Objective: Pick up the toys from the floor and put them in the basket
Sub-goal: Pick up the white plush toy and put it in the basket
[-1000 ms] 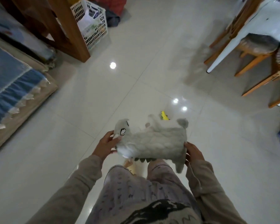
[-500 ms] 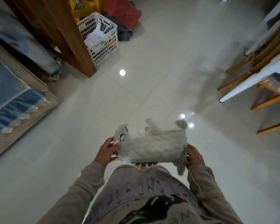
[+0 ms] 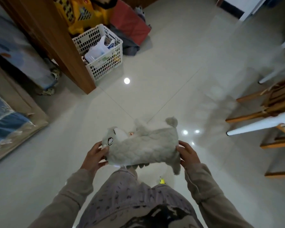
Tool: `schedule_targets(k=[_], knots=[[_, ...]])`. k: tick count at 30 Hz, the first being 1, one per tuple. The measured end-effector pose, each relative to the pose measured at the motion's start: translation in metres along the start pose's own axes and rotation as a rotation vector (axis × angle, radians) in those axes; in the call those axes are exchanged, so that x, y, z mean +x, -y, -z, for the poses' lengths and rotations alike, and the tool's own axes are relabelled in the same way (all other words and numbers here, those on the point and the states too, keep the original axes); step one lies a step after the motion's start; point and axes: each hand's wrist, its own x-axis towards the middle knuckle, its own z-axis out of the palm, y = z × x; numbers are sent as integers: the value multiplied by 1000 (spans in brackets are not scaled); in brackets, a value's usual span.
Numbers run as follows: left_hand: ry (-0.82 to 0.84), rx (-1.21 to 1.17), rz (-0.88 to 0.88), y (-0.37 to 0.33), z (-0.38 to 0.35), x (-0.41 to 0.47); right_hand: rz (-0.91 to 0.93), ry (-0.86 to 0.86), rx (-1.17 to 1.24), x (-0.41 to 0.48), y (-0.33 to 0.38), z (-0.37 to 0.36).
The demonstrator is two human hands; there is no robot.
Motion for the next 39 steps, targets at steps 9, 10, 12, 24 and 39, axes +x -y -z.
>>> schedule_targets(k=[9, 10, 12, 24, 39], knots=[[61, -17, 63, -153, -42, 124, 73, -136, -144, 125, 120, -45], [72, -11, 66, -170, -45, 136, 88, -150, -157, 135, 135, -51], [92, 0, 55, -204, -51, 159, 101, -178, -153, 156, 166, -62], [-15, -193, 42, -315, -61, 260, 80, -69, -292, 295, 290, -131], [-301, -476, 194, -402, -62, 373, -6, 378, -692, 478, 470, -261]])
